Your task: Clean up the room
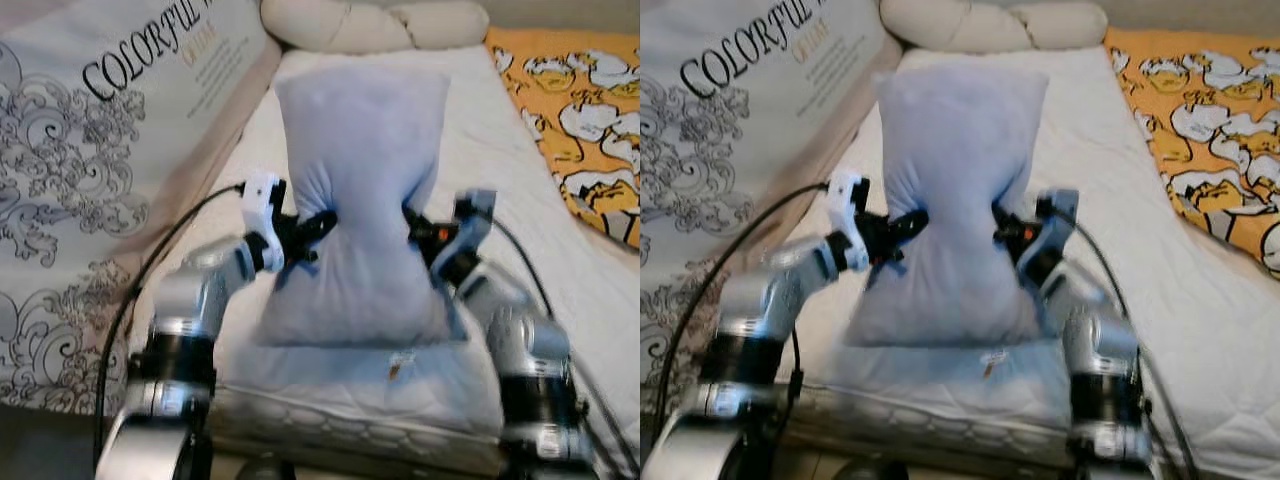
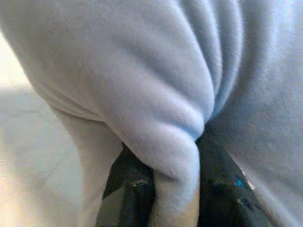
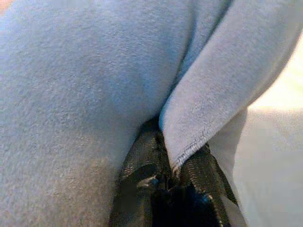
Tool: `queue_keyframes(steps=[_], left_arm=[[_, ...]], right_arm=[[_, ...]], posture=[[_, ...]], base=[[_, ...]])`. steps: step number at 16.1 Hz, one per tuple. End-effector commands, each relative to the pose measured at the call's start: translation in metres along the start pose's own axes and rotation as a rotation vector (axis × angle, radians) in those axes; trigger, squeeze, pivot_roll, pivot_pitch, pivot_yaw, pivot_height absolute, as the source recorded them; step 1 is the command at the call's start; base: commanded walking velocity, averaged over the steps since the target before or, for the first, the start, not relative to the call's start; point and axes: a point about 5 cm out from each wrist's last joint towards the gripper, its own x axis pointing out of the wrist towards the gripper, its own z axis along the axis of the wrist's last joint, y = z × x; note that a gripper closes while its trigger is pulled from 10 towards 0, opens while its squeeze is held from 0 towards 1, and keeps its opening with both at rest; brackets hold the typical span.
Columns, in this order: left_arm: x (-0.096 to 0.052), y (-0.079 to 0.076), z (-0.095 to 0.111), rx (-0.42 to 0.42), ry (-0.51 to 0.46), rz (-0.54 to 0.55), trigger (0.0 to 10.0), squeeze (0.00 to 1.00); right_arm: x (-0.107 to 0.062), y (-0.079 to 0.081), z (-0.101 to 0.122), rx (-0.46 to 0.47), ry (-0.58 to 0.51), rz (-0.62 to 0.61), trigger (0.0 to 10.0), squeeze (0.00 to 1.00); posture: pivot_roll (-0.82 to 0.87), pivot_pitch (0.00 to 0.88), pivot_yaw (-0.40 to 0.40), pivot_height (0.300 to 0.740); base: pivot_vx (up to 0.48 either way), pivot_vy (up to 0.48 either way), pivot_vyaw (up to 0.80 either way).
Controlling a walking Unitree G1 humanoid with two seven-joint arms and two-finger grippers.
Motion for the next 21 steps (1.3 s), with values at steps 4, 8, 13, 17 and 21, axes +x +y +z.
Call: queue_keyframes(steps=[4,8,13,17,21], left_arm=[[0.003,-0.025,0.011,0.042,-0.042,-0.011,0.0,0.00],[0.001,-0.030,0.011,0.087,-0.058,0.001,0.0,0.00],[-0.001,-0.015,0.017,0.277,-0.097,0.227,10.0,0.00],[-0.002,-0.010,0.019,0.303,-0.105,0.244,10.0,0.00],[-0.001,-0.008,0.020,0.314,-0.105,0.254,10.0,0.00]], right_arm=[[0.003,0.026,0.004,0.033,-0.049,0.060,0.0,0.00],[-0.002,0.027,0.000,0.048,-0.047,0.002,0.0,0.00],[-0.002,0.014,-0.009,-0.001,0.011,-0.122,10.0,0.00],[0.001,0.014,-0.013,0.022,0.028,-0.135,10.0,0.00],[0.001,0.011,-0.016,0.007,0.044,-0.154,10.0,0.00]], posture=[[-0.05,0.000,0.069,0.740],[-0.06,0.000,0.076,0.740],[-0.04,0.000,0.054,0.740],[-0.04,0.000,0.063,0.740],[-0.04,0.000,0.068,0.740]], base=[[0.000,0.000,0.00],[0.000,0.000,0.00],[0.000,0.000,0.00],[0.000,0.341,-0.67],[0.000,0.480,-0.16]])
